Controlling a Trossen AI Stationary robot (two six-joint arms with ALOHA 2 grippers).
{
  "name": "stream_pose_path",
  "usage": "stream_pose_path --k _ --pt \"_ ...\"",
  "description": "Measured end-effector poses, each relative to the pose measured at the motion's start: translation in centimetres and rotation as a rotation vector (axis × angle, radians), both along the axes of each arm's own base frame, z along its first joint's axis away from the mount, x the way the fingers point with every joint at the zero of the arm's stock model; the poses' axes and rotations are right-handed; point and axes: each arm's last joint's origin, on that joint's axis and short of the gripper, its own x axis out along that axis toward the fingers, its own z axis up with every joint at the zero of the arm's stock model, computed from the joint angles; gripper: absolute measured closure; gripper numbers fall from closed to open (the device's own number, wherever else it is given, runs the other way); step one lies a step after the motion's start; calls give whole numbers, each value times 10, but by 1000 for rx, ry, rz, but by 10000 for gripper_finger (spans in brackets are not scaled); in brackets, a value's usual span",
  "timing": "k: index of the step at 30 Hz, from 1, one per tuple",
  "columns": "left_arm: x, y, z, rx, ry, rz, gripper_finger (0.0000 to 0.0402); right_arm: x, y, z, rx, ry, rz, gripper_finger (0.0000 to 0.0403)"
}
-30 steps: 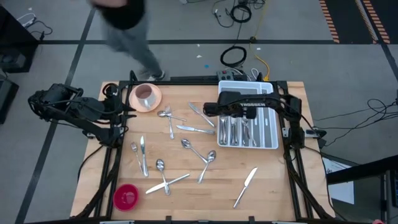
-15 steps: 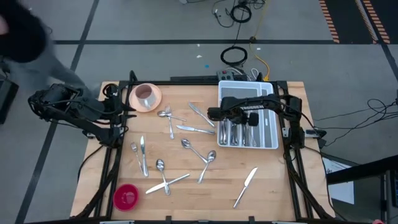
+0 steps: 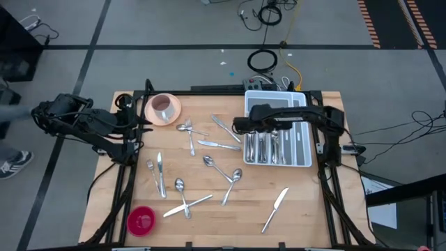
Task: Sort silverware
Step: Adjust the silver spoons in the white silverware tray
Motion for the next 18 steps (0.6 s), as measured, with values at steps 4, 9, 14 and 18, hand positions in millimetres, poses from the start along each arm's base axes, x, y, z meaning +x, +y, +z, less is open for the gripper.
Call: stream_pose_path --k 4,9,14,18 --pt "0 0 0 -2 0 1 305 -14 25 29 54 55 149 239" --pt "0 0 0 -12 -2 12 305 -30 56 43 179 -43 235 316" --pt "-1 0 -1 -11 5 13 305 -52 84 30 217 -19 182 393" --pt "-1 0 -1 13 11 -8 305 -64 99 9 270 -35 129 398"
